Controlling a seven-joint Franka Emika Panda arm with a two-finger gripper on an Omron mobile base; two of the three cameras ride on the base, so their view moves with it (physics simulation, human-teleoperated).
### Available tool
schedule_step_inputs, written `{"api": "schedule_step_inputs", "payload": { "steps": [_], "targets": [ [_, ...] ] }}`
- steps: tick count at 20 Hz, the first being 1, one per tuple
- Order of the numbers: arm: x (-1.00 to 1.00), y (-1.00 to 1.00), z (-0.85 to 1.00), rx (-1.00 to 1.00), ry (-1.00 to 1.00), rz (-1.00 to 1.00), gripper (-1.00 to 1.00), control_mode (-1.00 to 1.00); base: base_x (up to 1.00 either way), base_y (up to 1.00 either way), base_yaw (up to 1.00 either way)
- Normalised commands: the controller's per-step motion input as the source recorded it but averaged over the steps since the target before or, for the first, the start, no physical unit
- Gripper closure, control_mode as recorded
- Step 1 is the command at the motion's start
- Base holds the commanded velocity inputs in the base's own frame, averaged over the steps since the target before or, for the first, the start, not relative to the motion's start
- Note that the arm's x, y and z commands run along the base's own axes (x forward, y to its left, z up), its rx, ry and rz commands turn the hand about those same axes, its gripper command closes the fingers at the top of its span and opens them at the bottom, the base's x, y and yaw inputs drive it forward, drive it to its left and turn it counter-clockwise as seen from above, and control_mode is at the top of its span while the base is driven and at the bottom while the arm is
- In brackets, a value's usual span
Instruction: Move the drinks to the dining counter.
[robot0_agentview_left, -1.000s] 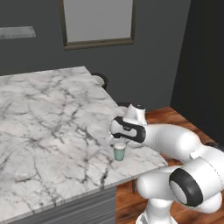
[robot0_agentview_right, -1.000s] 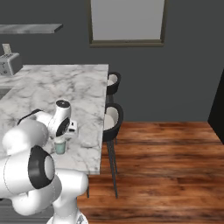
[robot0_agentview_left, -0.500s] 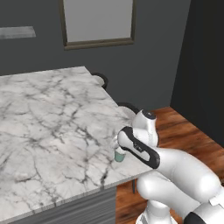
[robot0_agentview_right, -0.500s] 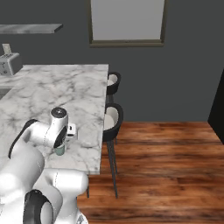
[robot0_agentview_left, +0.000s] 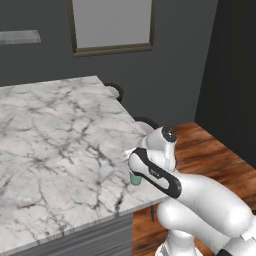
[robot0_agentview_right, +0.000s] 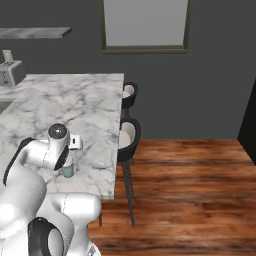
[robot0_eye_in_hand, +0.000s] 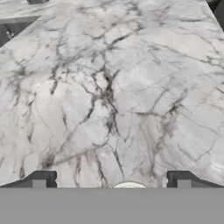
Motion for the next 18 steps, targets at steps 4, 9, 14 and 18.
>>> {"api": "schedule_step_inputs", "payload": {
  "steps": [4, 9, 14, 18],
  "targets": [
    [-0.06, -0.23, 0.93, 0.08, -0.13, -0.01, -1.00, -1.00, 0.00, 0.00, 0.00],
    [-0.30, -0.49, 1.00, 0.00, 0.12, -0.26, -1.00, -1.00, 0.00, 0.00, 0.00],
    [-0.24, -0.08, 1.00, -0.01, 0.41, -0.33, -1.00, -1.00, 0.00, 0.00, 0.00],
    [-0.22, 0.00, 1.00, -0.04, 0.44, -0.31, -1.00, -1.00, 0.00, 0.00, 0.00]
  ]
}}
